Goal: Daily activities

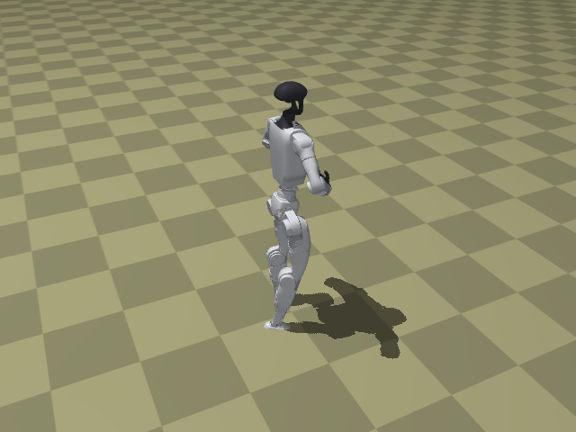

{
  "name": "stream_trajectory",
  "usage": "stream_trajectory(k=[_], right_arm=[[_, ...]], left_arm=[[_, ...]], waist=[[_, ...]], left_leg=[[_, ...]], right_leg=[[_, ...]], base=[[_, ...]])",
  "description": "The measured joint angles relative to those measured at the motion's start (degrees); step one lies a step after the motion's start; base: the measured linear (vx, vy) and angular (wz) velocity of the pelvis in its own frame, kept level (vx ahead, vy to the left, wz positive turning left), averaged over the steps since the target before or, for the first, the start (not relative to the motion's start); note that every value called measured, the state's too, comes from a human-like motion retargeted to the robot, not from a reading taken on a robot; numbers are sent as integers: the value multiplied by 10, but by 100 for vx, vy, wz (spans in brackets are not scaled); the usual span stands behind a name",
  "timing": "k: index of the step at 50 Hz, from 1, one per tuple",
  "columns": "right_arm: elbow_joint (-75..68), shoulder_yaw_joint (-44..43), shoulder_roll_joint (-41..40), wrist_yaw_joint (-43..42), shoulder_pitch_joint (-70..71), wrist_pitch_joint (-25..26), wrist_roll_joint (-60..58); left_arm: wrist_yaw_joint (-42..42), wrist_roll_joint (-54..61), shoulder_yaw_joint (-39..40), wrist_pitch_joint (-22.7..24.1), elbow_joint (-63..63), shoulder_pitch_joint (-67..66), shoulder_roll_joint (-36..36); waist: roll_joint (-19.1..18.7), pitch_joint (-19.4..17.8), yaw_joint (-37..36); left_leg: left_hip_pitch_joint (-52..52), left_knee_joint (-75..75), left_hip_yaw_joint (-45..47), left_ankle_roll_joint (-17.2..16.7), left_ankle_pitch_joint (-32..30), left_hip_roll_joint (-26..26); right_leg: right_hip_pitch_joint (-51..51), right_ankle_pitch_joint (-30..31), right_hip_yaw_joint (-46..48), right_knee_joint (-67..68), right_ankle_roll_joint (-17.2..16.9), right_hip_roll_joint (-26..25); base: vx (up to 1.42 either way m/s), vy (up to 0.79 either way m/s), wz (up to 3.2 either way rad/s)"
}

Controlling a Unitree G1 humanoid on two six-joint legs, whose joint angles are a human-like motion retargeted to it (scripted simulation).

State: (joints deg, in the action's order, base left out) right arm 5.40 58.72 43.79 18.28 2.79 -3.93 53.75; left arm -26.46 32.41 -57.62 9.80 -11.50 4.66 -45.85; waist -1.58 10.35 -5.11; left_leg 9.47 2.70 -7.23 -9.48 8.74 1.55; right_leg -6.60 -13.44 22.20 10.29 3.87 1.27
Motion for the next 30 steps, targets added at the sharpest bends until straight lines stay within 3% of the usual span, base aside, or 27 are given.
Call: stream_trajectory(k=[13, 22, 25, 30], right_arm=[[44, -43, 25, 18, -18, -16, -10], [89, -81, 40, -1, -58, -48, 0], [87, -89, 35, -12, -70, -58, 14], [83, -107, 17, -24, -89, -69, 30]], left_arm=[[-14, -35, 20, 22, 5, -24, -49], [-11, -67, 48, 42, -21, -79, -80], [-3, -76, 52, 49, -29, -86, -82], [4, -93, 63, 61, -36, -97, -84]], waist=[[-6, -3, 3], [-1, -27, 20], [11, -33, 32], [35, -26, 48]], left_leg=[[11, 0, 9, -1, -2, 1], [24, 1, 28, -5, -13, -18], [34, 3, 32, -8, -23, -37], [58, 7, 26, -13, -43, -63]], right_leg=[[-18, 7, 8, 14, -6, 4], [-111, -37, -2, 180, -6, 55], [-155, -58, -26, 222, -24, 70], [-238, -73, -107, 188, -87, 53]], base=[[-1, 1, 0], [-9, 7, 2], [-10, 5, 29], [-8, 2, 34]])
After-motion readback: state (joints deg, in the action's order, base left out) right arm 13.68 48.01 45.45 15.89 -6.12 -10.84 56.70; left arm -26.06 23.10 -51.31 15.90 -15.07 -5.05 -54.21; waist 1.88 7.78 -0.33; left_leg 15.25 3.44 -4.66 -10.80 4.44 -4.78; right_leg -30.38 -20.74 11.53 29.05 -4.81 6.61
